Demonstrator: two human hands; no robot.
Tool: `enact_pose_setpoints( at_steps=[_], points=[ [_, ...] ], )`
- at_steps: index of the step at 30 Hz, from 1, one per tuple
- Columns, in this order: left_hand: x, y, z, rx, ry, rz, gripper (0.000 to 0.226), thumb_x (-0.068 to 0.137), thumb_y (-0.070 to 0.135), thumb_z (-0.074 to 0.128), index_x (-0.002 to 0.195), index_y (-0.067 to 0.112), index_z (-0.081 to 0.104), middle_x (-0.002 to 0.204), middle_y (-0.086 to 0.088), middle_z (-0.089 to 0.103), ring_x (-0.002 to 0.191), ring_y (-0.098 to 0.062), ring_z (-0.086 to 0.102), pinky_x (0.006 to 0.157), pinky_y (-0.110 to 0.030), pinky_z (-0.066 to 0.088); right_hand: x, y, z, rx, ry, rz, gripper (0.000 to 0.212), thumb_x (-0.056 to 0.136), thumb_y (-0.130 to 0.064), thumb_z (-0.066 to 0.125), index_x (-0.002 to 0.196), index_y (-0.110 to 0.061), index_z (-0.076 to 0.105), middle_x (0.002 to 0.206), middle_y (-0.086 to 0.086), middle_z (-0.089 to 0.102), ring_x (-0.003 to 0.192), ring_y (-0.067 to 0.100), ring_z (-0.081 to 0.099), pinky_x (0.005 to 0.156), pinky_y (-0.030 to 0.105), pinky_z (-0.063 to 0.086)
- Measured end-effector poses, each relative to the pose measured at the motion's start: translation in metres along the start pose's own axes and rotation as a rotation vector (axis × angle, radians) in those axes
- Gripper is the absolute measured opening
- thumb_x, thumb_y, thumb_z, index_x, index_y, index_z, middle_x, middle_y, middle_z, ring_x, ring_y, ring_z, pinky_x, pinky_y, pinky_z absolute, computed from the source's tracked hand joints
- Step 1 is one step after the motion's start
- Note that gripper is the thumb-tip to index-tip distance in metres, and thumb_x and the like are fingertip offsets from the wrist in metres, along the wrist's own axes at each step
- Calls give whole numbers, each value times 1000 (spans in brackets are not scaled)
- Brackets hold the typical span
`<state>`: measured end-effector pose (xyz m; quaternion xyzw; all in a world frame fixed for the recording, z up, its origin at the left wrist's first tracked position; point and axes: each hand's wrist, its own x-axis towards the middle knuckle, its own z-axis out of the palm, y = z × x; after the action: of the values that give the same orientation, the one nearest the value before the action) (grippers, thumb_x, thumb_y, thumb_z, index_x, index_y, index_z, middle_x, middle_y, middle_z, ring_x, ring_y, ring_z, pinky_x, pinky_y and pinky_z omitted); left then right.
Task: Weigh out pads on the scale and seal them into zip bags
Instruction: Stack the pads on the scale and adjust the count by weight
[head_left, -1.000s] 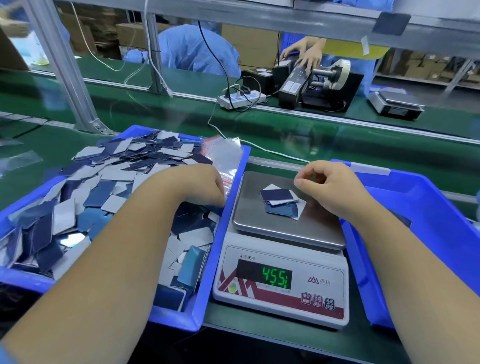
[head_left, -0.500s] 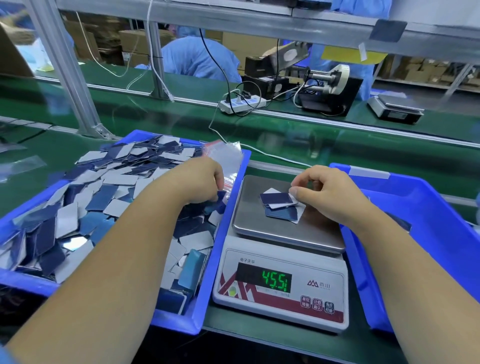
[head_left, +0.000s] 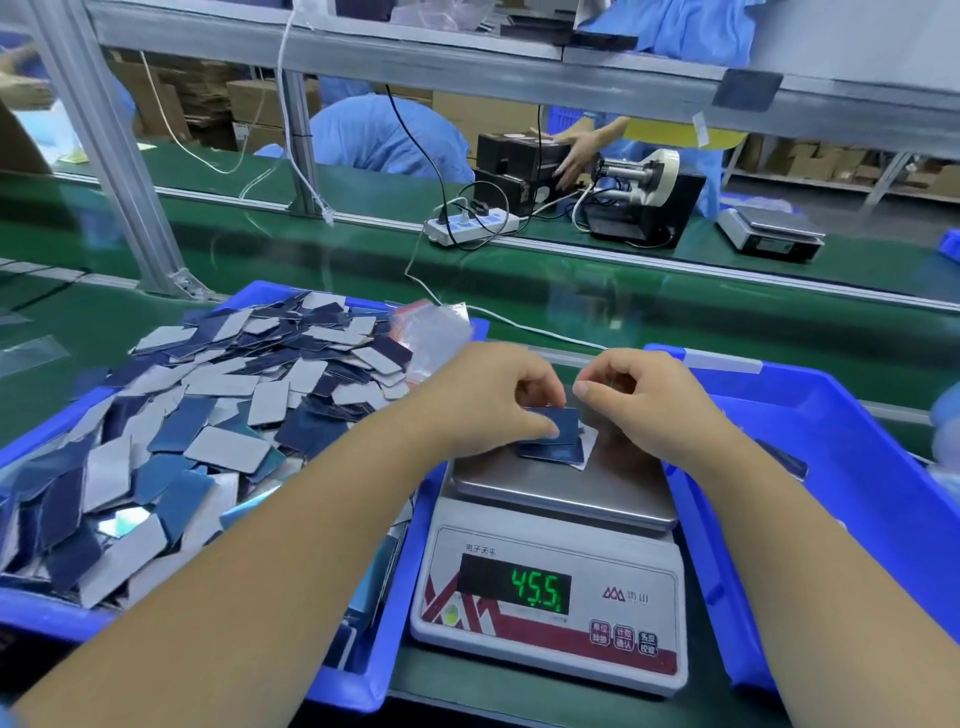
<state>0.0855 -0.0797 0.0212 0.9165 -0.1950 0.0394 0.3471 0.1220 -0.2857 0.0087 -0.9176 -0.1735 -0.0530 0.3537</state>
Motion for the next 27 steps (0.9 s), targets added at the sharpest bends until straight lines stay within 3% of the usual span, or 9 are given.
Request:
enact_pose_setpoints(
  at_steps=[3, 8, 10, 13, 15, 20, 23, 25, 27],
  points=[
    [2, -4, -3, 69, 102, -9, 18, 83, 36, 79, 99, 29, 74, 94, 9, 62, 89, -6, 55, 73, -9, 40, -1, -3, -1, -5, -15, -12, 13, 91, -28, 66, 78, -28, 69, 65, -25, 63, 57, -2, 53, 51, 9, 40],
    [2, -15, -5, 19, 190, -84, 15, 88, 37, 73, 101, 28, 74, 95, 8, 59, 85, 6, 50, 69, 0, 34, -3, -5, 0, -58, -58, -23, 15, 85, -43, 73, 77, -30, 70, 71, -14, 64, 65, -6, 54, 57, 7, 40],
    [1, -17, -5, 17, 164, -86, 20, 90, 38, 70, 108, 29, 72, 101, 6, 55, 92, 0, 49, 74, -7, 34, -2, -4, 0, -80, -78, -9, 22, 79, -50, 75, 78, -29, 70, 76, -12, 64, 69, -7, 54, 59, 7, 40],
    [0, -19, -2, 26, 41, -109, 34, 93, 43, 63, 126, 33, 65, 114, 9, 52, 117, -10, 40, 96, -26, 34, -2, -4, 0, -133, -98, 5, 31, 73, -58, 76, 82, -29, 67, 82, -12, 64, 72, -6, 54, 60, 7, 40],
    [-1, -19, 0, 88, -30, -113, 40, 95, 45, 58, 134, 35, 59, 122, 13, 49, 123, -15, 34, 104, -35, 33, -2, -4, -1, -157, -102, 4, 34, 72, -60, 75, 84, -30, 65, 85, -12, 63, 74, -3, 54, 59, 11, 39],
    [-3, -14, 2, 167, -98, -89, 63, 84, 53, 42, 145, 37, 45, 137, 20, 46, 126, -17, 26, 97, -33, 22, -6, -6, -3, -142, -130, -6, 38, 71, -62, 75, 88, -30, 65, 91, -12, 62, 84, 1, 56, 65, 17, 39],
    [-7, -13, 2, 128, -126, -101, 65, 82, 53, 49, 146, 42, 41, 116, 35, 40, 116, -5, 20, 93, -32, 23, -8, -7, -3, -120, -155, -4, 35, 72, -58, 78, 87, -30, 64, 94, -11, 62, 87, 4, 58, 71, 21, 44],
    [-9, -14, 1, 121, -155, -116, 65, 82, 55, 55, 145, 45, 40, 111, 26, 35, 116, -6, 20, 92, -32, 25, -9, -9, -3, -109, -175, 3, 36, 70, -57, 79, 88, -30, 65, 94, -12, 61, 87, 6, 58, 75, 23, 47],
    [-10, -16, 0, 140, -182, -120, 71, 77, 62, 58, 144, 47, 41, 121, 14, 37, 117, -11, 23, 92, -32, 28, -10, -11, -3, -97, -197, 9, 40, 66, -58, 80, 89, -29, 65, 89, -13, 61, 85, 7, 59, 77, 25, 50]
  ],
)
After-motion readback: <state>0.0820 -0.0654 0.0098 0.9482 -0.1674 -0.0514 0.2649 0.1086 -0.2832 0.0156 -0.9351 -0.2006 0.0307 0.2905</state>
